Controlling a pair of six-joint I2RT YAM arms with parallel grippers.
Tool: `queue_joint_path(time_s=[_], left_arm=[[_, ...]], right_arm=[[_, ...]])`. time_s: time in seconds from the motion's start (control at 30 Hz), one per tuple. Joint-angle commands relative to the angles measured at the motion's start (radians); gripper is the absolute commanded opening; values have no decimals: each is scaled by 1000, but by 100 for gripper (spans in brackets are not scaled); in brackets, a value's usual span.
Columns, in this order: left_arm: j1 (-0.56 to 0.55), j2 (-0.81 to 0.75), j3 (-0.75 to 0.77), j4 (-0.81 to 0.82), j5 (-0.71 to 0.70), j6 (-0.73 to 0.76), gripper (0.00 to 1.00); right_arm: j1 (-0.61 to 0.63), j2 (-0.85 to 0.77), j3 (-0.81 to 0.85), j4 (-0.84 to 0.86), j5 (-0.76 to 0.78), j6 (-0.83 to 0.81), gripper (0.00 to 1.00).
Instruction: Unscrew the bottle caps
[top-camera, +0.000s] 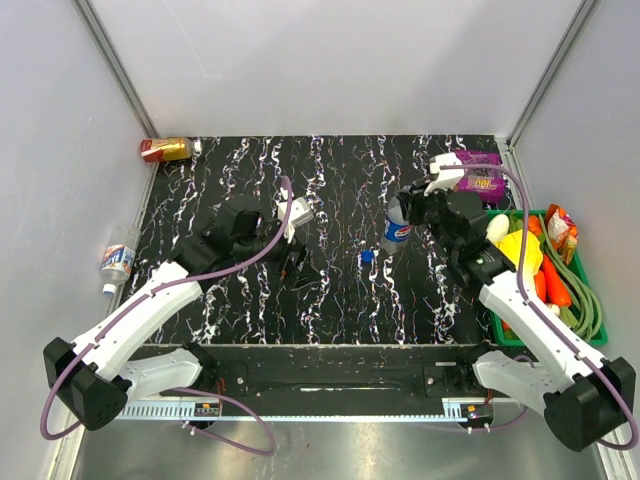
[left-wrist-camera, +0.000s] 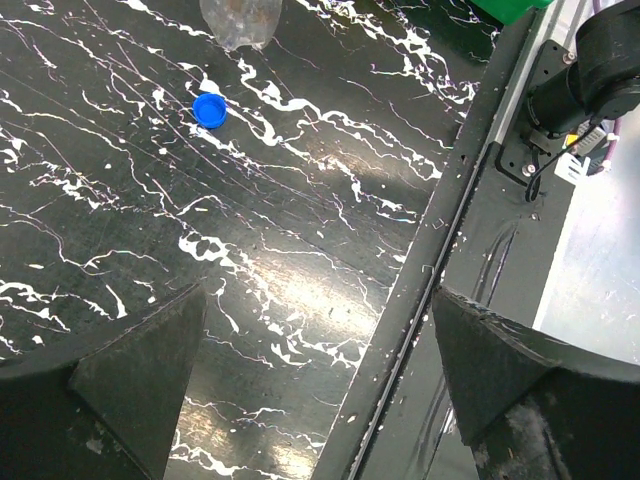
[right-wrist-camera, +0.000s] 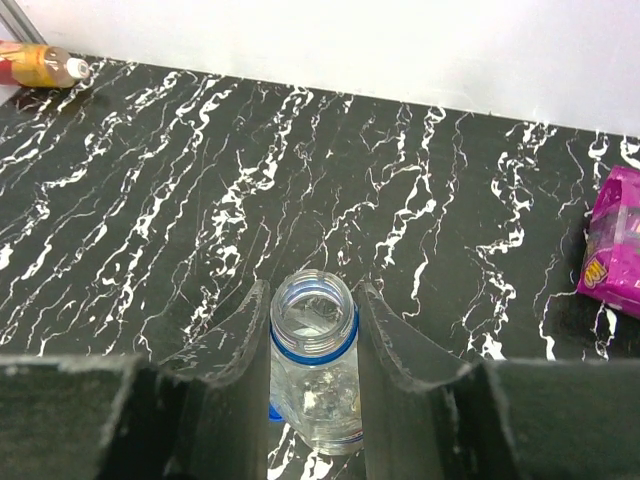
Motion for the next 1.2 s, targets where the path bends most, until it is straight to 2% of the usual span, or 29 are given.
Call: queue_joint_path(time_s=[0.0, 0.43, 0.5, 0.8, 0.93, 1.0, 1.03, 1.17], left_arm=[[-2, -11, 41, 25, -35, 23, 99], [-2, -22, 28, 25, -43, 25, 99], [0, -22, 31, 27, -46, 25, 99], [-2, -32, 36, 41, -48, 16, 99], [-2, -34, 33, 41, -43, 10, 99], [-2, -37, 30, 41, -41, 7, 99], [-2, -39, 28, 41, -37, 8, 99], [-2, -49, 21, 47, -40, 0, 99]], right_arm=[[5, 19, -26, 124, 45, 13, 0], [5, 45, -153, 167, 96, 89, 1], [5, 31, -167, 168, 90, 102, 5], [5, -6, -175, 133, 107, 97, 39], [5, -30, -159, 115, 79, 108, 71], [5, -39, -132, 92, 85, 132, 92], [5, -41, -114, 73, 90, 146, 98], [5, -61, -28, 3, 82, 186, 100]])
